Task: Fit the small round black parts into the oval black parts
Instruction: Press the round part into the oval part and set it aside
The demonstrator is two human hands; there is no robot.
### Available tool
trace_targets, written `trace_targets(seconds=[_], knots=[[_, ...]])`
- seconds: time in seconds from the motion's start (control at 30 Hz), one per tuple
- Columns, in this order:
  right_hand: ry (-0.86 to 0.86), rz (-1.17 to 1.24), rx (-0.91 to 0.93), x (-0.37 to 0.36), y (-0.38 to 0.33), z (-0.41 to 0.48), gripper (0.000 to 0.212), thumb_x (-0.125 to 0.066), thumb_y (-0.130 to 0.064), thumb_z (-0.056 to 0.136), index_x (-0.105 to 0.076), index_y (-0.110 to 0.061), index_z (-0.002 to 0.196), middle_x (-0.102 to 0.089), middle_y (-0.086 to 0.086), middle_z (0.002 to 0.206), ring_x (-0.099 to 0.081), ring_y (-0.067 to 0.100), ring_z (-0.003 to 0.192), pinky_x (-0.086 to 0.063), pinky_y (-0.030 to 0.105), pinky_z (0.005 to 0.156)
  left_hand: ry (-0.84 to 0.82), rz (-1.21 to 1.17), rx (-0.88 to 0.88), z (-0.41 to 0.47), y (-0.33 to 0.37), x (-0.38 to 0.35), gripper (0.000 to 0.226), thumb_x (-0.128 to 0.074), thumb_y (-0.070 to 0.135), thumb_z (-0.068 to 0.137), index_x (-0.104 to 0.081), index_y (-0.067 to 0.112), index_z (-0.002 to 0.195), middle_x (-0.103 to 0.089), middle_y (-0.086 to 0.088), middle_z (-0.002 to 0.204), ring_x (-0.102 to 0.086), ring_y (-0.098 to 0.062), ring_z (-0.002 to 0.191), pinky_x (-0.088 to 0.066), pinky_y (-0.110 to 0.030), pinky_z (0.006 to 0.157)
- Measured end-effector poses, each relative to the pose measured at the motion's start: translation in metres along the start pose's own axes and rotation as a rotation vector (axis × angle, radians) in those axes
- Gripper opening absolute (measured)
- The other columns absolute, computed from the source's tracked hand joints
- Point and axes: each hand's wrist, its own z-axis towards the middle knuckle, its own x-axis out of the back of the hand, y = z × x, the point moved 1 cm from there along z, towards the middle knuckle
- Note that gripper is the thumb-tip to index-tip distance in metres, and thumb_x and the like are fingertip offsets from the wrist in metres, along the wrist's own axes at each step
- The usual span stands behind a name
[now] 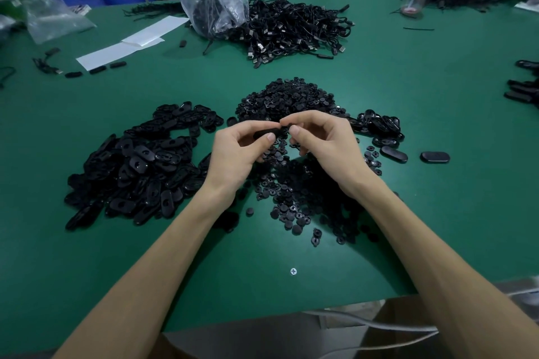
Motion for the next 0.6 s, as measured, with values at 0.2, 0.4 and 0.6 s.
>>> trace_targets(seconds=[0.2,0.4,0.6], knots=[[-0.003,0.057,-0.042,-0.0025,0.001,0.0005,0.018,-0.071,-0.007,0.095,-0.07,-0.008,0.114,-0.071,0.006,0.087,-0.068,0.014,0.078,-0.057,0.039,0.071,0.065,-0.022,-0.019,0.0008,-0.0012,0.0006,0.012,-0.08,0.012,0.091,-0.079,0.019,0.101,-0.079,0.004,0.097,-0.074,-0.008,0.092,-0.055,-0.019,0.08],[-0.051,0.102,-0.054,-0.0044,0.0025,0.0005,0.007,-0.075,-0.006,0.092,-0.071,-0.008,0.097,-0.075,0.007,0.08,-0.068,0.014,0.073,-0.054,0.026,0.065,0.077,-0.281,0.118,0.0027,-0.0005,0.0054,0.014,-0.083,0.016,0.086,-0.08,0.021,0.099,-0.08,-0.001,0.106,-0.072,-0.015,0.104,-0.054,-0.03,0.092],[-0.07,0.133,-0.035,-0.0057,0.0008,-0.0005,0.006,-0.075,-0.005,0.092,-0.073,-0.005,0.098,-0.075,0.007,0.078,-0.068,0.012,0.069,-0.054,0.025,0.064,0.031,-0.471,0.203,0.0028,0.0003,0.004,0.024,-0.085,0.022,0.074,-0.079,0.018,0.098,-0.077,0.002,0.097,-0.071,-0.012,0.096,-0.055,-0.025,0.083]])
